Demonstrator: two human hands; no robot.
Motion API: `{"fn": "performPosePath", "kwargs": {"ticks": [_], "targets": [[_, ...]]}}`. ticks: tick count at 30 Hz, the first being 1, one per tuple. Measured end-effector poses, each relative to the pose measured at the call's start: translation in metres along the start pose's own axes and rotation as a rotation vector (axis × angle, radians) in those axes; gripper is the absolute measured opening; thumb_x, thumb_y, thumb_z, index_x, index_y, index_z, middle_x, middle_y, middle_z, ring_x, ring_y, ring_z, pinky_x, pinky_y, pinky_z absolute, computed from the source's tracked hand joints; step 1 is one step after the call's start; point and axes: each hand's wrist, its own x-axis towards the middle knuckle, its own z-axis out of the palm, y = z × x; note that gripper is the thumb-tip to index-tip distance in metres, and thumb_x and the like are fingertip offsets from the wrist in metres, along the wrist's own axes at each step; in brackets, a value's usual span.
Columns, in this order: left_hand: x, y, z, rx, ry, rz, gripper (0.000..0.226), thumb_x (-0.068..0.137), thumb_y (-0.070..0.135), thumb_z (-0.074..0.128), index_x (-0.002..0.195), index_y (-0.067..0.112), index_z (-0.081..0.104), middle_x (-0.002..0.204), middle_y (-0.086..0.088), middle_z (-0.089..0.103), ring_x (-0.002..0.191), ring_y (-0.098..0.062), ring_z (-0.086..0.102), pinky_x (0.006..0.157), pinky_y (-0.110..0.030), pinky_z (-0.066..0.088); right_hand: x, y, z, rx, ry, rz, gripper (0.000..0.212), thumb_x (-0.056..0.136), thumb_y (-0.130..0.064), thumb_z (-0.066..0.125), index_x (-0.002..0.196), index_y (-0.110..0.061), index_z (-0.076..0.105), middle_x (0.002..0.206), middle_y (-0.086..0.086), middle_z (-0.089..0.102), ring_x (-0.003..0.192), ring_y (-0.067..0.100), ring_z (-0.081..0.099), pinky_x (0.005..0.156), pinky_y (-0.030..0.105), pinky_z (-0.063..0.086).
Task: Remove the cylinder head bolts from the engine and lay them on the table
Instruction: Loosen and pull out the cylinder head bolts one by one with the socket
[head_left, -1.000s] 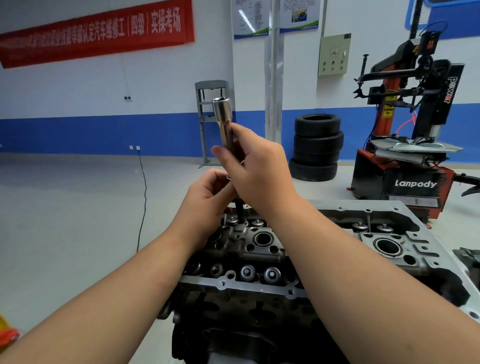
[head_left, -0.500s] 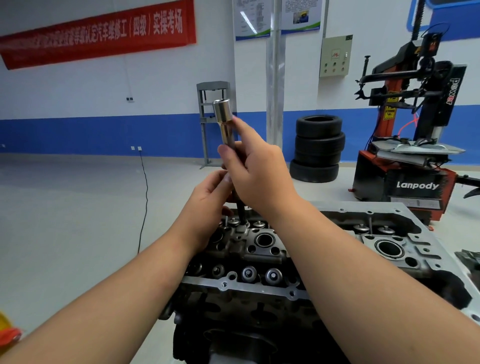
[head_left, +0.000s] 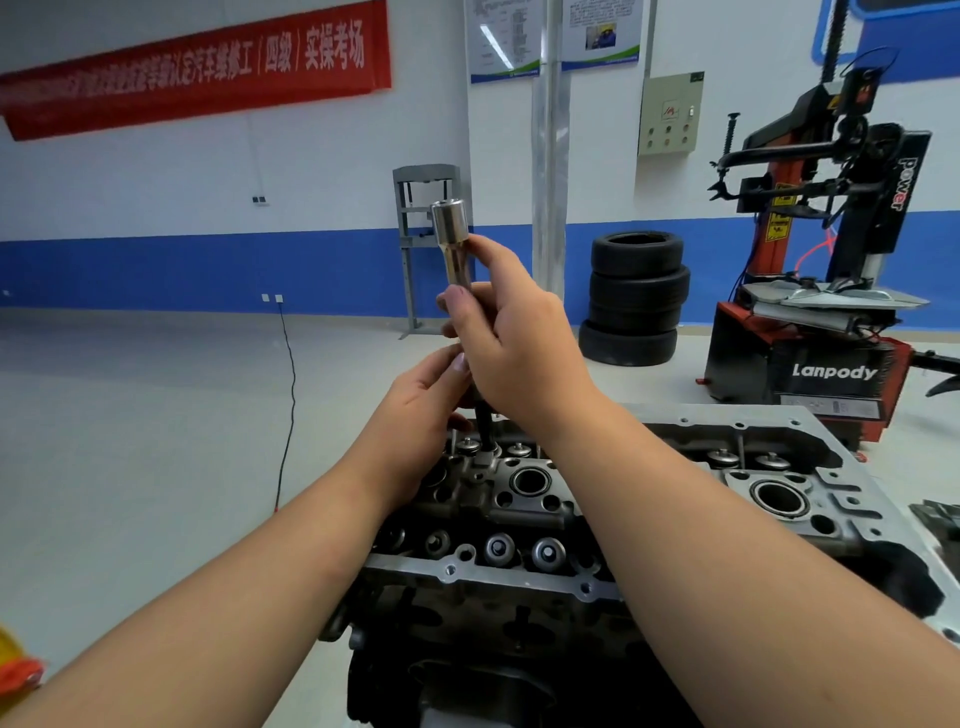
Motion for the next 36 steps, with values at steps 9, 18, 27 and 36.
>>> {"fn": "performPosePath", "kwargs": {"ticks": [9, 18, 27, 36], "targets": [[0.0012, -0.0002, 0.0015, 0.015, 0.051, -0.003, 0.019, 0.109, 0.030, 0.053, 0.114, 0.020, 0.069, 0.089, 0.008, 0.076, 0.083, -0.007, 0.071, 0.070, -0.022, 0.051, 0.0016, 0.0026, 0.0009, -0.048, 0.015, -0.053, 0.026, 0.100, -0.016, 0.057, 0.125, -0.009, 0.060, 0.075, 0.002, 0.064, 0.073, 0.022, 0.065, 0.068, 0.039, 0.051], [0.0016, -0.0004, 0.0014, 0.006, 0.103, 0.028, 0.010, 0.102, 0.027, 0.064, 0.102, 0.017, 0.066, 0.081, 0.008, 0.075, 0.073, -0.005, 0.069, 0.062, -0.017, 0.051, -0.0023, -0.0012, -0.0002, -0.130, 0.079, -0.147, 0.033, 0.094, -0.018, 0.068, 0.125, -0.006, 0.064, 0.088, 0.002, 0.069, 0.077, 0.021, 0.061, 0.074, 0.042, 0.051], [0.0007, -0.0003, 0.0002, 0.007, 0.069, 0.026, 0.020, 0.104, 0.032, 0.060, 0.112, 0.017, 0.070, 0.091, 0.002, 0.077, 0.083, -0.014, 0.073, 0.071, -0.032, 0.055, -0.0026, -0.0026, -0.0005, -0.097, 0.032, -0.082, 0.043, 0.097, -0.021, 0.064, 0.138, -0.009, 0.054, 0.098, 0.004, 0.071, 0.084, 0.023, 0.064, 0.079, 0.041, 0.051], [-0.0003, 0.0009, 0.0006, -0.014, 0.044, 0.005, 0.024, 0.110, 0.031, 0.049, 0.118, 0.019, 0.068, 0.086, 0.007, 0.075, 0.083, -0.012, 0.072, 0.081, -0.043, 0.052, -0.0005, -0.0001, 0.0005, -0.126, -0.060, -0.028, 0.043, 0.103, -0.022, 0.052, 0.145, -0.014, 0.046, 0.083, 0.006, 0.069, 0.075, 0.026, 0.063, 0.074, 0.045, 0.051]]}}
